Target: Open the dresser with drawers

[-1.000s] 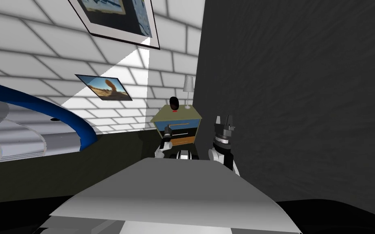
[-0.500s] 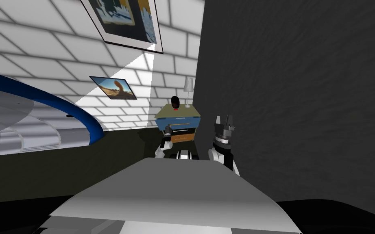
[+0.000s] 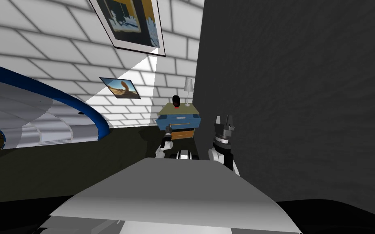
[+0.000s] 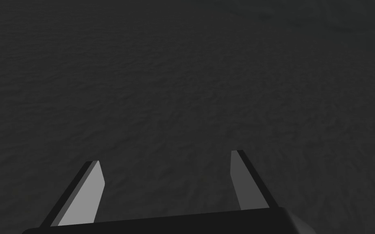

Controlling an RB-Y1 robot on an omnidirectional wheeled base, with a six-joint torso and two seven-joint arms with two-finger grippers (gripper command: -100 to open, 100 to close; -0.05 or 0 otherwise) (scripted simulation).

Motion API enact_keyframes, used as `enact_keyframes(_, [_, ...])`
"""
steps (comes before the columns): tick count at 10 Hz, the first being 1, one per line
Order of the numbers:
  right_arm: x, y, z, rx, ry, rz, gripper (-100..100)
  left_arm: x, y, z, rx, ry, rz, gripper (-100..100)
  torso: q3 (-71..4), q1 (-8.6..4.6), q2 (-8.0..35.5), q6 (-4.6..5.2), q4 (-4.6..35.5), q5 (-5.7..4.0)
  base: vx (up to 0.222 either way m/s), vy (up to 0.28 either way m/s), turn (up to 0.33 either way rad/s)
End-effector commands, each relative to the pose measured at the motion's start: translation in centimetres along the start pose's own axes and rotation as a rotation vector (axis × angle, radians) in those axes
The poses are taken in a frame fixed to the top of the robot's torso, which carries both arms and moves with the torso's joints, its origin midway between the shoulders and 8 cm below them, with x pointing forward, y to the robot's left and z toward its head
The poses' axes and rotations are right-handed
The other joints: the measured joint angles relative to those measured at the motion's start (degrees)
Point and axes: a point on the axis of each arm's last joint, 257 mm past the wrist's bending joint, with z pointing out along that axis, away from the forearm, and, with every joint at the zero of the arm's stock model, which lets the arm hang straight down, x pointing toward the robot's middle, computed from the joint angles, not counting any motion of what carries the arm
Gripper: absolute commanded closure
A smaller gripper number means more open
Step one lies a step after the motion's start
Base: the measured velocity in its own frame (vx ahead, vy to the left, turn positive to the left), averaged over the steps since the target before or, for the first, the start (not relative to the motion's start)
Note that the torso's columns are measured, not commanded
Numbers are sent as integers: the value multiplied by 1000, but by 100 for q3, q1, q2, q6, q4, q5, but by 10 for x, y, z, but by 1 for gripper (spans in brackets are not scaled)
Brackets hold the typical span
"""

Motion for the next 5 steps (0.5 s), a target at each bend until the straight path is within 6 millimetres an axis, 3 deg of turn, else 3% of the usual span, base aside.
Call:
enact_keyframes(1, [0,0,0,0,0,0,0,2,3,-3,-9,2,0,100,-18,4,-30,-7,8,-6,-121,-31,16])
enact_keyframes(4, [0,0,0,0,0,0,0,5,5,-5,-14,7,-1,100,12,3,17,-5,-2,3,-207,-20,14])
enact_keyframes(5, [0,0,0,0,0,0,0,12,-5,10,-6,20,-4,-100,4,7,6,-8,-2,3,-128,-27,87])
